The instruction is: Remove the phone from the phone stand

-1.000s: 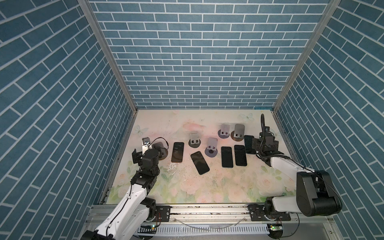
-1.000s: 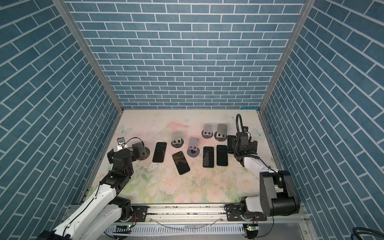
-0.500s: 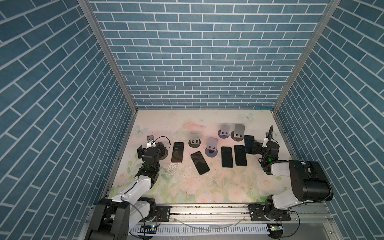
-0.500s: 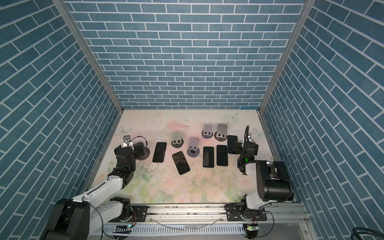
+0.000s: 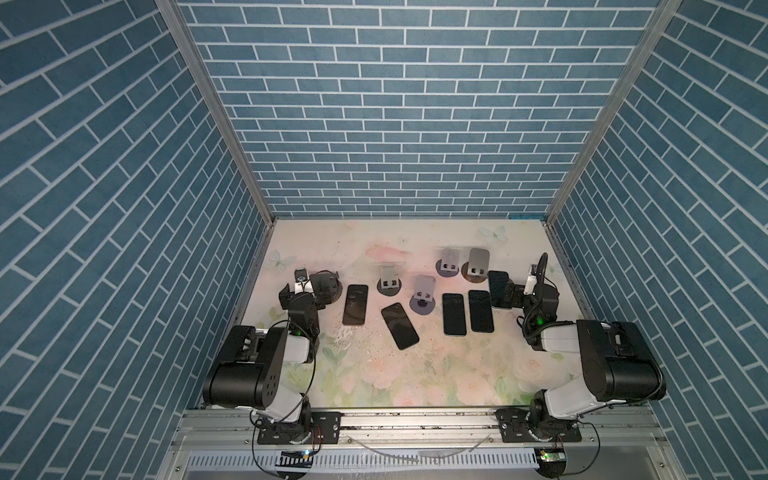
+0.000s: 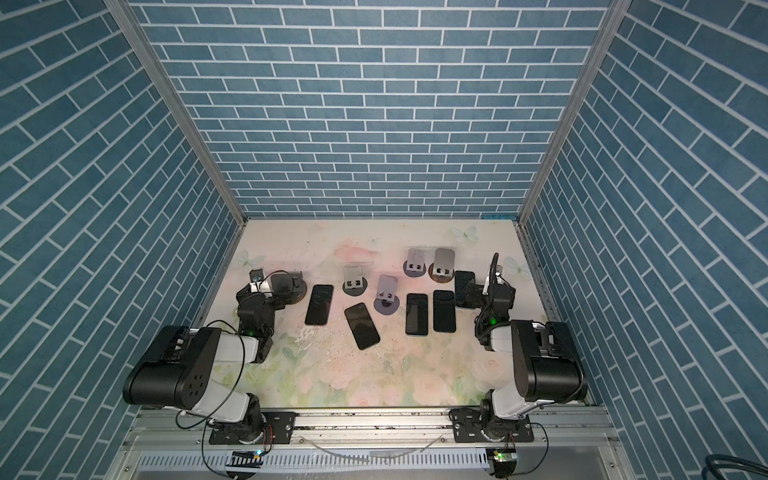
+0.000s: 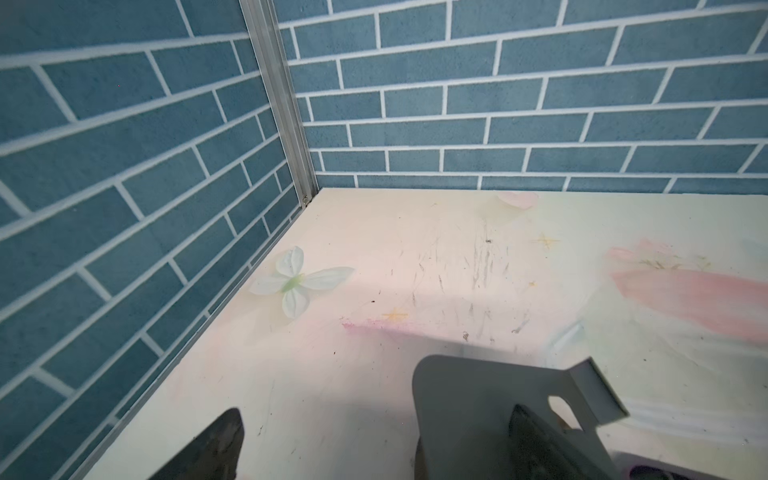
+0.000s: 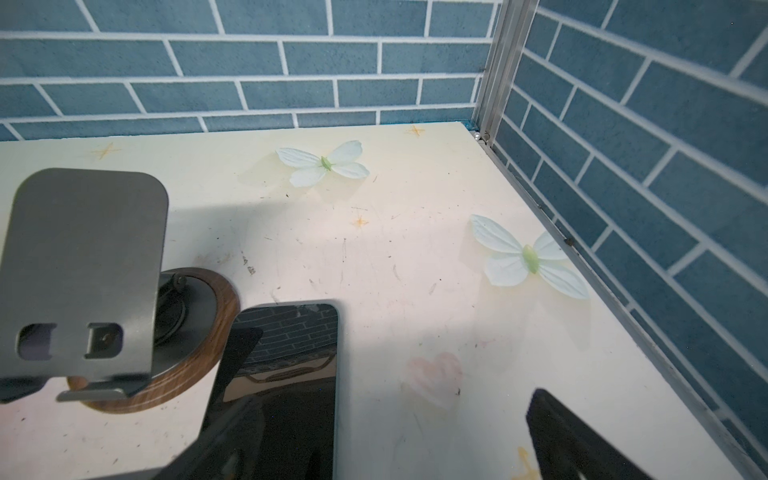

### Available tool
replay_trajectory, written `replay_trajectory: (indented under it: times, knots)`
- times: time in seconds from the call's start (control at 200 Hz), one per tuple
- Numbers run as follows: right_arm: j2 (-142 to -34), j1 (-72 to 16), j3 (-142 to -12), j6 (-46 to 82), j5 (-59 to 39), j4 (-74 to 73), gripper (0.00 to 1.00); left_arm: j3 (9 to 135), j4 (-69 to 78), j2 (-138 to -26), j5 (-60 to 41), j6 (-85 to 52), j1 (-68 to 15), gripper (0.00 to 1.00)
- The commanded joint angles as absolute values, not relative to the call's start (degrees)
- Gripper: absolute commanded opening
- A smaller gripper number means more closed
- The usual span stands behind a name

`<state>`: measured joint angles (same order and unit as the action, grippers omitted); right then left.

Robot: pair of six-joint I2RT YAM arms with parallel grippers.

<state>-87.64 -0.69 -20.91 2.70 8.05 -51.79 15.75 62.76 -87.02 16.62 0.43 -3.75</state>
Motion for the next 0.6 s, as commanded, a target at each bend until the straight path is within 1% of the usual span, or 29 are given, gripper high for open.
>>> replay_trajectory:
  times: [0.0, 0.09, 0.14, 0.595]
  knots:
    - [-88.2, -0.4, -20.6, 1.5, 7.5, -53.2, 0.99, 18.2, 56.0, -87.0, 17.0, 0.0, -2.8, 1.0]
    - [-88.2, -0.4, -20.6, 1.5, 7.4, -53.1, 0.99, 20.7, 52.2, -87.5, 16.3, 1.2, -3.1, 1.0]
    - [-88.2, -0.4, -20.7, 1.5, 7.3, -53.1, 0.99, 20.2, 54.2, -88.1, 16.1, 1.6, -3.2, 1.0]
    - [-88.2, -0.3, -20.9, 1.6, 7.2, -52.8, 0.99, 20.3, 53.5, -87.9, 16.1, 1.5, -3.2, 1.0]
